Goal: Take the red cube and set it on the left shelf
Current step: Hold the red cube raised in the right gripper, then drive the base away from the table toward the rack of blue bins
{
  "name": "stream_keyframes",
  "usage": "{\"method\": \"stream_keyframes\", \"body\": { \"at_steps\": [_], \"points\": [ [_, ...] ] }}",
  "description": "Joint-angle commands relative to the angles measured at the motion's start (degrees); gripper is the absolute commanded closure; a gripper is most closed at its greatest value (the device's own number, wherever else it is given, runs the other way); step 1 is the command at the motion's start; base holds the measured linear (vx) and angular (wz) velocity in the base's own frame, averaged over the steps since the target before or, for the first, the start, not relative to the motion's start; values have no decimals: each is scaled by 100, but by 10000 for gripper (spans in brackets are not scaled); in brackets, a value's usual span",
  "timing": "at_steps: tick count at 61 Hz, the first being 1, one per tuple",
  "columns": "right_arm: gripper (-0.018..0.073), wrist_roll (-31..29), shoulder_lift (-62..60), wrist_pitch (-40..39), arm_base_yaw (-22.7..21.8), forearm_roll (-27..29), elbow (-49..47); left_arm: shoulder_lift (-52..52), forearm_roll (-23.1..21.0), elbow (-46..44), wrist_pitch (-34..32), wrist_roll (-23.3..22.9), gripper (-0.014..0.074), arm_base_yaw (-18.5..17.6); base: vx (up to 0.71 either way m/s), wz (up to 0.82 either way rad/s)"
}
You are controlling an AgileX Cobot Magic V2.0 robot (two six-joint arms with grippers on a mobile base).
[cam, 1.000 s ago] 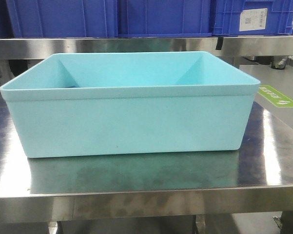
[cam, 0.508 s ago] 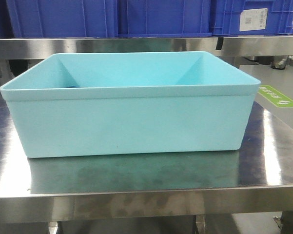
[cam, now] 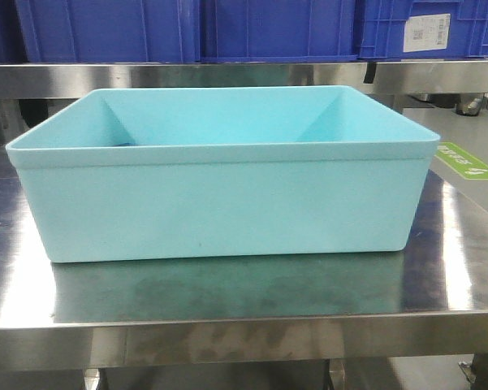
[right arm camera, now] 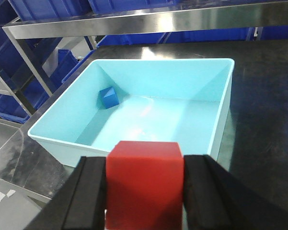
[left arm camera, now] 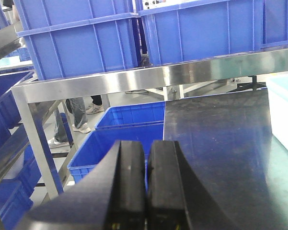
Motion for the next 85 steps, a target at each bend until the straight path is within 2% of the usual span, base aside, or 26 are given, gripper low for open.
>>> {"method": "stream_keyframes", "body": {
  "at_steps": [1, 19, 56, 85],
  "points": [
    [501, -43, 1, -490, 11, -2, -150, -84, -27, 126, -510, 3, 491, 4, 0, 0],
    [501, -43, 1, -490, 11, -2, -150, -84, -27, 126, -510, 3, 491, 4, 0, 0],
    [501, -43, 1, -484, 11, -2, -150, -84, -27, 126, -510, 3, 491, 4, -7, 28],
    [501, -43, 1, -478, 11, -2, -150, -84, -27, 126, -510, 3, 491, 4, -10, 11]
  ]
}}
